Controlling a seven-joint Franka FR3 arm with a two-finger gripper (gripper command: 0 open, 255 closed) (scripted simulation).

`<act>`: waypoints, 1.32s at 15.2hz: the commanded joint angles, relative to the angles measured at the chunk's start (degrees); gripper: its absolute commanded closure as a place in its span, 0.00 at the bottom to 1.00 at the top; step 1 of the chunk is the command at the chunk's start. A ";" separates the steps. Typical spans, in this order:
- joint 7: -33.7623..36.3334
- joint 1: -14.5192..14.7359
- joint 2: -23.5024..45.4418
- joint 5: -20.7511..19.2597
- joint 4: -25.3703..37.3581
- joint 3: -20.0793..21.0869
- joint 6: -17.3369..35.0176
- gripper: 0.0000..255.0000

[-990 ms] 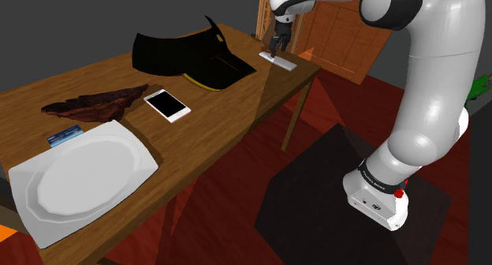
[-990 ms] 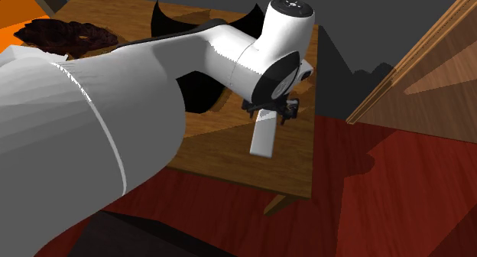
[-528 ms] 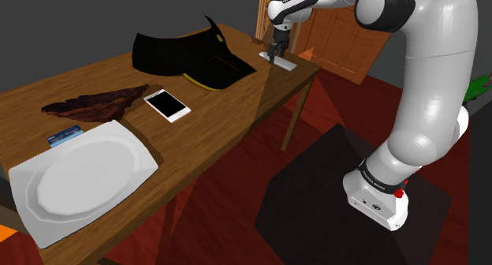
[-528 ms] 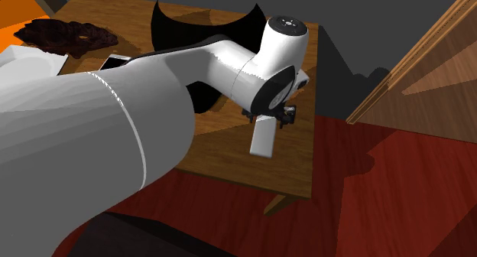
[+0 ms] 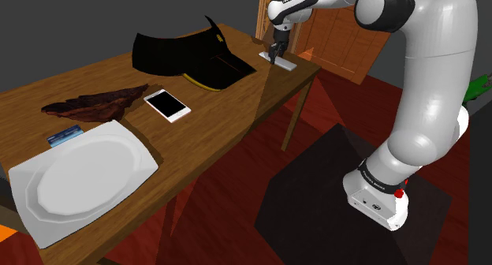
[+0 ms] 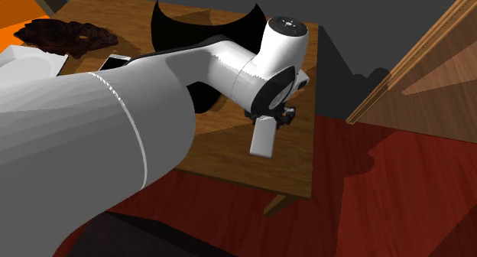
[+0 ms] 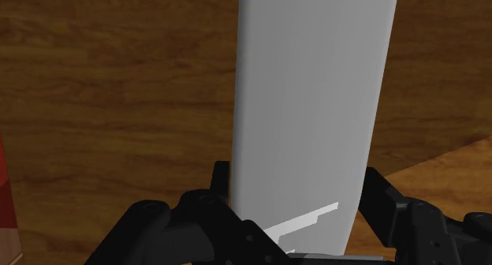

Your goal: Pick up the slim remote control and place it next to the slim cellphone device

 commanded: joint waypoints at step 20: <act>0.46 0.14 -3.33 -0.81 4.27 -0.45 -7.56 1.00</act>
